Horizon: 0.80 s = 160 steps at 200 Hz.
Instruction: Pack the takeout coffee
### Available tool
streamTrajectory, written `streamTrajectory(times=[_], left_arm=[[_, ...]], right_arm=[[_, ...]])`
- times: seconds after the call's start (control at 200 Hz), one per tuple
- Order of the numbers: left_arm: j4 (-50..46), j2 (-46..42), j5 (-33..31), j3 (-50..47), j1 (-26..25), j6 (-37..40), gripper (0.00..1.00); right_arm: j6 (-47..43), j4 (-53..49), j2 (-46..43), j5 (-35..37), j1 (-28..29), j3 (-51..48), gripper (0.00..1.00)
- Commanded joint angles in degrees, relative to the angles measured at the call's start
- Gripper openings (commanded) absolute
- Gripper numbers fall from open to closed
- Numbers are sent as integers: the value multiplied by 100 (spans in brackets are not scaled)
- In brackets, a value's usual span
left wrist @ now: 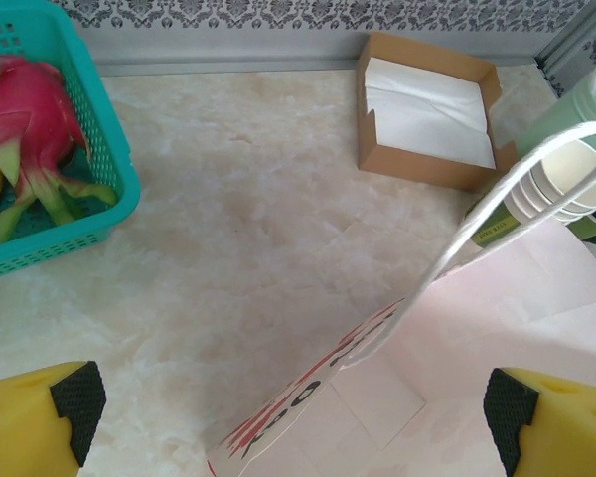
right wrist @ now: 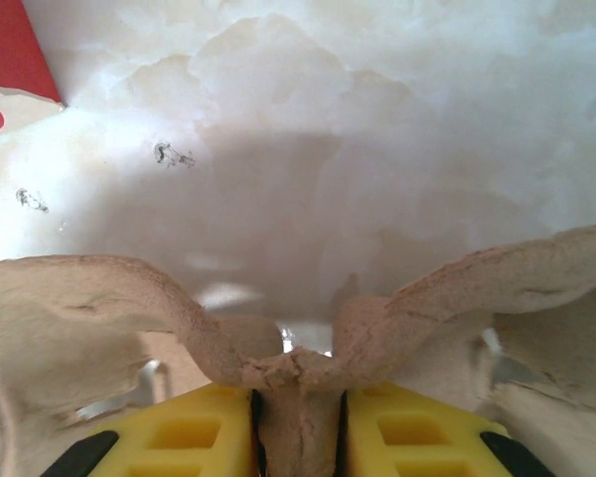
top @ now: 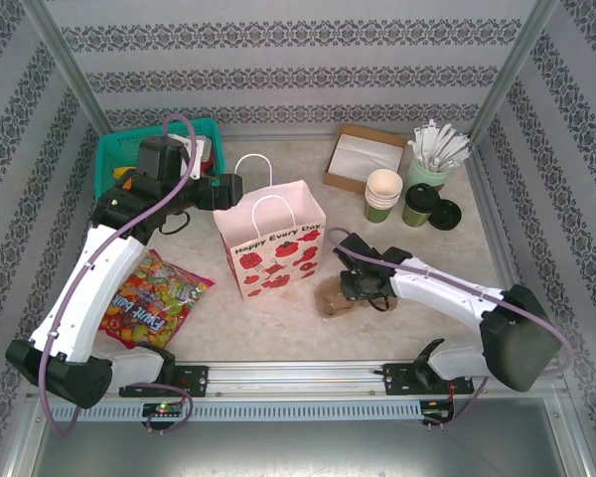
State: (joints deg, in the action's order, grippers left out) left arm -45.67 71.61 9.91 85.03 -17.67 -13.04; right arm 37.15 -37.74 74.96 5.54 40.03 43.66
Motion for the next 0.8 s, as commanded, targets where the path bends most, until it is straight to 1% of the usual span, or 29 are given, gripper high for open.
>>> streamTrajectory(times=[0.0,0.16,0.24,0.305,0.44,0.544,0.624,0.664,0.794], left_arm=[[-81,72,261,180,60,351,100],[-109,181,461,182,55,565,100],[-115,248,547,221,55,695,100],[-156,341,670,305,59,829,98],[-252,611,769,524,61,994,87],[-170,737,679,615,61,1065,83],[-27,814,652,634,59,1133,77],[24,877,661,683,59,1175,73],[329,973,614,766,62,1155,52]], right_arm=[[-32,-481,-407,67,-189,154,23],[-62,-821,-1026,-112,-752,457,20],[-91,-925,-1354,-374,-1142,688,18],[-135,-978,-1572,-694,-1466,940,15],[-282,-1096,-1732,-1314,-1806,1695,11],[-412,-1320,-1557,-1734,-1883,2419,10],[-445,-1438,-1372,-1913,-1900,3000,10],[-437,-1439,-1272,-2018,-1911,3264,10],[-311,-1269,-904,-2336,-1944,4036,10]])
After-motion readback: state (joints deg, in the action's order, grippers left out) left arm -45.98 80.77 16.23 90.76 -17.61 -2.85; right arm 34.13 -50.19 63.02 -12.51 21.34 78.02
